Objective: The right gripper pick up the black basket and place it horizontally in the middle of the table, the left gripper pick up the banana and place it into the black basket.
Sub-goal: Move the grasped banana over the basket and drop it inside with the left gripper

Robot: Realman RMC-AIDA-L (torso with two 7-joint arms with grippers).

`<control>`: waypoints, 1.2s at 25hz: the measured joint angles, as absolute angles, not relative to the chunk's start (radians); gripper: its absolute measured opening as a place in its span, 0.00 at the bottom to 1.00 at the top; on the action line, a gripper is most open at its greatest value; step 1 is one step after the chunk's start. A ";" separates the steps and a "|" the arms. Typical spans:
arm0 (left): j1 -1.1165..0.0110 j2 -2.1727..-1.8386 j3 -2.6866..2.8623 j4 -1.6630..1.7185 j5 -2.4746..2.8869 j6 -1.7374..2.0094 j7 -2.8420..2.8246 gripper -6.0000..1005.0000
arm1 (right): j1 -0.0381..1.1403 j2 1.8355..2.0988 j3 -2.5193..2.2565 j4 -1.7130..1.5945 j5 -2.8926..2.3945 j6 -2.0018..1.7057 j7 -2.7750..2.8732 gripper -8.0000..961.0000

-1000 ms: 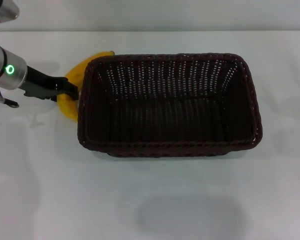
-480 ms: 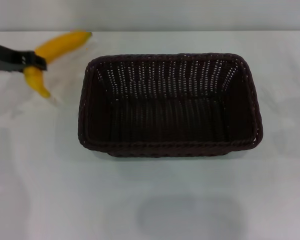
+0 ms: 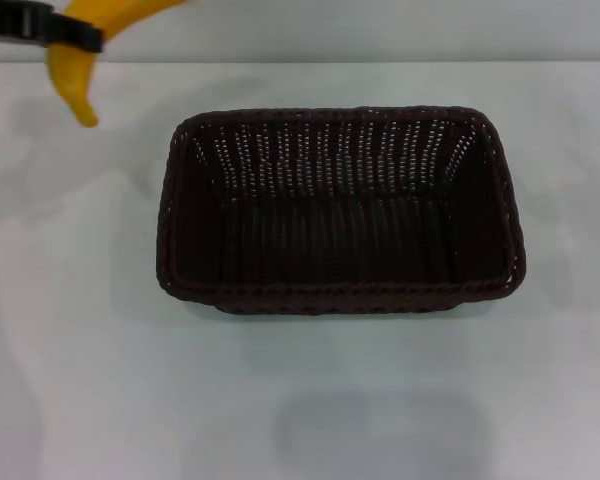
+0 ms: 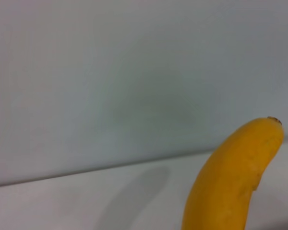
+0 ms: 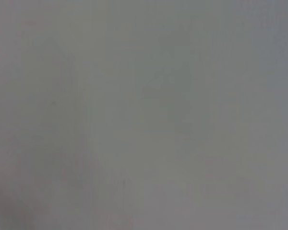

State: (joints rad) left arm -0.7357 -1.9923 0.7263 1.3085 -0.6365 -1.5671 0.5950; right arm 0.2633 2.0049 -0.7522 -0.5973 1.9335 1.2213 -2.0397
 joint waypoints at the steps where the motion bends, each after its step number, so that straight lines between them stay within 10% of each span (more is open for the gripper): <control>1: -0.742 -1.988 0.729 1.319 -0.660 -1.608 0.606 0.54 | 0.264 2.005 -0.752 -0.597 1.938 1.226 -2.040 0.91; 22: -0.867 -2.018 0.914 1.043 -0.843 -1.787 0.694 0.62 | 0.254 2.005 -0.750 -0.595 1.963 1.266 -2.046 0.91; 30: -0.747 -2.037 0.859 1.175 -0.871 -1.684 0.886 0.82 | 0.244 2.005 -0.693 -0.552 1.965 1.328 -2.076 0.91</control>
State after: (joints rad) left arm -0.7470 -2.0371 0.8595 1.1750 -0.8714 -1.6836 0.8865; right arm 0.2439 2.0048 -0.6932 -0.5520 1.9652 1.3278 -2.0761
